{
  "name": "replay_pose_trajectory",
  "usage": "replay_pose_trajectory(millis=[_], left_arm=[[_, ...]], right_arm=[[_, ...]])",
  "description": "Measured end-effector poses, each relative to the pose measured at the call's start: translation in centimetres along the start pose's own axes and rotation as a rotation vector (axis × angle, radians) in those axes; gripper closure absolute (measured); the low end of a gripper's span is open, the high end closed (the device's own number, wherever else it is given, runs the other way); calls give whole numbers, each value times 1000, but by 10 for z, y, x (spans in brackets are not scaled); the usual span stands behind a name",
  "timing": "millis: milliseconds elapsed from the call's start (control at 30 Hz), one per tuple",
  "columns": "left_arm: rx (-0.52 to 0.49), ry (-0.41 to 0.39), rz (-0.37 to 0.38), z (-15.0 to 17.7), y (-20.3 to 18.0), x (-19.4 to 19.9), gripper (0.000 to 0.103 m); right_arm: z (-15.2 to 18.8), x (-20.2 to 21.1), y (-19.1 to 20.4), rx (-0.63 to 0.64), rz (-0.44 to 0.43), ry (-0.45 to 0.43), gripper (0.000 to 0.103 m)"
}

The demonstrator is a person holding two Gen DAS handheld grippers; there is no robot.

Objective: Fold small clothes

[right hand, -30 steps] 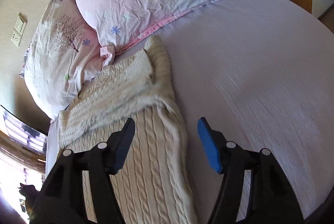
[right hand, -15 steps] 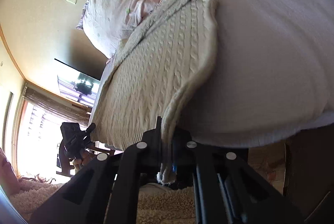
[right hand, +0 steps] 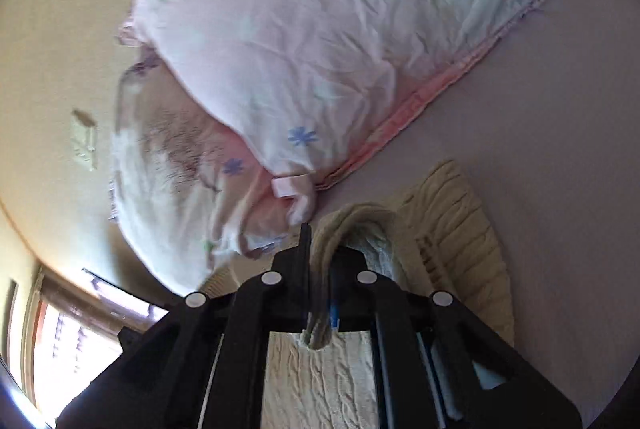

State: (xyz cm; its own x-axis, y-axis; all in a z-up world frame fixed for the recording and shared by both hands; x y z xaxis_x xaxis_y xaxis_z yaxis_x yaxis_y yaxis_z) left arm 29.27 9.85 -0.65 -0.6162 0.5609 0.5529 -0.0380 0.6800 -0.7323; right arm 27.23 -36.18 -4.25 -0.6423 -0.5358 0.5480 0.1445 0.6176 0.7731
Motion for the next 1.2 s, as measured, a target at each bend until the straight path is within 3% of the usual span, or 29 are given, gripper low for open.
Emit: replay_pose_trajectory(millis=[67, 100, 133, 167, 200, 267, 333, 433, 500, 600, 733, 800, 900, 967, 1067, 1200], left_arm=[[37, 29, -9, -2, 6, -16, 94], [43, 36, 10, -1, 6, -18, 93], [37, 46, 27, -1, 3, -18, 91], [27, 55, 42, 1, 2, -15, 80], [18, 62, 60, 3, -1, -11, 57], [-3, 37, 75, 5, -5, 6, 24], [-38, 17, 41, 10, -4, 23, 22], [-46, 62, -29, 21, 11, 31, 22], [-27, 110, -44, 29, 25, 27, 34], [15, 173, -2, 42, 36, 16, 45], [8, 186, 31, 53, 30, 5, 57], [81, 223, 71, 61, 32, -5, 82], [117, 192, 119, 63, 20, -5, 84], [135, 168, 228, 60, -7, 1, 85], [52, 163, 354, 62, -80, -4, 85], [-24, 271, 549, 95, -187, -60, 85]], right_arm=[[-5, -14, -11, -28, 74, 2, 84], [-7, -15, -10, -13, 75, -14, 67], [-11, -12, -5, 11, 63, -37, 42], [-14, -4, 0, 38, 70, -77, 25], [-17, 8, 5, 66, 89, -135, 2], [-19, 31, 18, 134, 44, -217, 2], [-19, 40, 23, 167, 0, -226, 2], [-17, 43, 20, 162, -19, -216, 2], [-18, 42, 16, 134, -39, -198, 2], [-16, 44, 14, 132, -36, -190, 2], [-12, 39, 17, 121, -37, -178, 2], [-11, 39, 16, 104, -54, -163, 2], [-13, 45, 16, 89, -85, -164, 2], [-16, 56, 17, 98, -97, -185, 2], [-23, 73, 18, 129, -79, -229, 2], [-32, 94, 14, 205, 31, -302, 2]])
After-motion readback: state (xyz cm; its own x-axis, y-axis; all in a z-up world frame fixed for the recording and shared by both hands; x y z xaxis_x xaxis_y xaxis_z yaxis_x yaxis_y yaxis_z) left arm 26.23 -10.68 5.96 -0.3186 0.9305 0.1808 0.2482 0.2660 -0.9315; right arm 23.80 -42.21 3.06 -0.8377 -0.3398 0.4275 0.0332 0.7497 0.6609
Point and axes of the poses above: each gripper's, at about its wrist camera, not at the fingertips, and x roughly against the way its jaws point, y to its left, z to its underside, the point moved 7 cm from there along -x, roughly the way its jaws point, and after that the axes turned 5 degrees about y, right-handed, at the moved point
